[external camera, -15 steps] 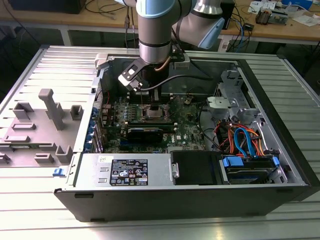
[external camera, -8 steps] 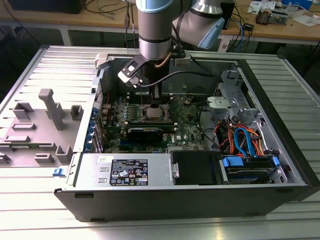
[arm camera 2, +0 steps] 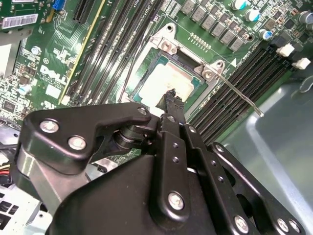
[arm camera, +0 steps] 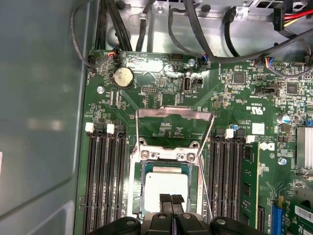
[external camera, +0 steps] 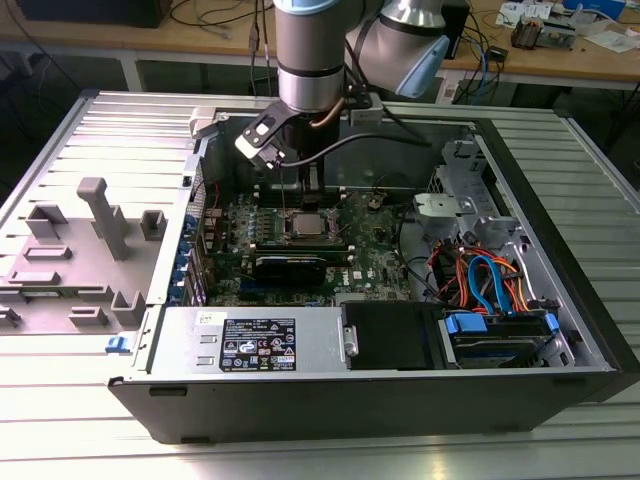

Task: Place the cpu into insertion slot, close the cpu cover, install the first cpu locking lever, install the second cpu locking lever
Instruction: 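Close the cpu cover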

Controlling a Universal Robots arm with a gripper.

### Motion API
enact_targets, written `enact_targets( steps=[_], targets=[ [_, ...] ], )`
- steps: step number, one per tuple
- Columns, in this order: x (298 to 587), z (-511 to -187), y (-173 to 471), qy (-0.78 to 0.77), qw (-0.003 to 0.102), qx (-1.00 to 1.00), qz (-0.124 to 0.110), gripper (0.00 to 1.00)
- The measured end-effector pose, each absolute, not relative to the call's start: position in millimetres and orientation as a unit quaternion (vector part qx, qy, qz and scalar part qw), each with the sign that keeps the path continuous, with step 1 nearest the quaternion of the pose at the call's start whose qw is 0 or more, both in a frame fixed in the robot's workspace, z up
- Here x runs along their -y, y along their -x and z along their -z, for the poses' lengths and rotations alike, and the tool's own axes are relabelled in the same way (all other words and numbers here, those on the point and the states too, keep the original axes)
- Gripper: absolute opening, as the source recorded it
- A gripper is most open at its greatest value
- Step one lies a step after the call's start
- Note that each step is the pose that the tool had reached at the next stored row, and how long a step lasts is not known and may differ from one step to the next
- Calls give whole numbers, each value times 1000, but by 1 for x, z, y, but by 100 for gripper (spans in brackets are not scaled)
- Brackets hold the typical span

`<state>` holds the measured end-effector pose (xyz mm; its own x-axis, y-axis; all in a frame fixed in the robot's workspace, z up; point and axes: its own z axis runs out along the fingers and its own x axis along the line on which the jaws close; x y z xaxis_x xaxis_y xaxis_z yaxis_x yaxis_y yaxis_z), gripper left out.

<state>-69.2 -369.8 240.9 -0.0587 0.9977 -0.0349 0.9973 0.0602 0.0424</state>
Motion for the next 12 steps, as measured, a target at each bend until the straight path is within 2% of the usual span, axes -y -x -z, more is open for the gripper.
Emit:
enact_targets(
  steps=[12],
  targets=[
    [370, -250, 69, -685, 27, -728, -3, 11]
  ],
)
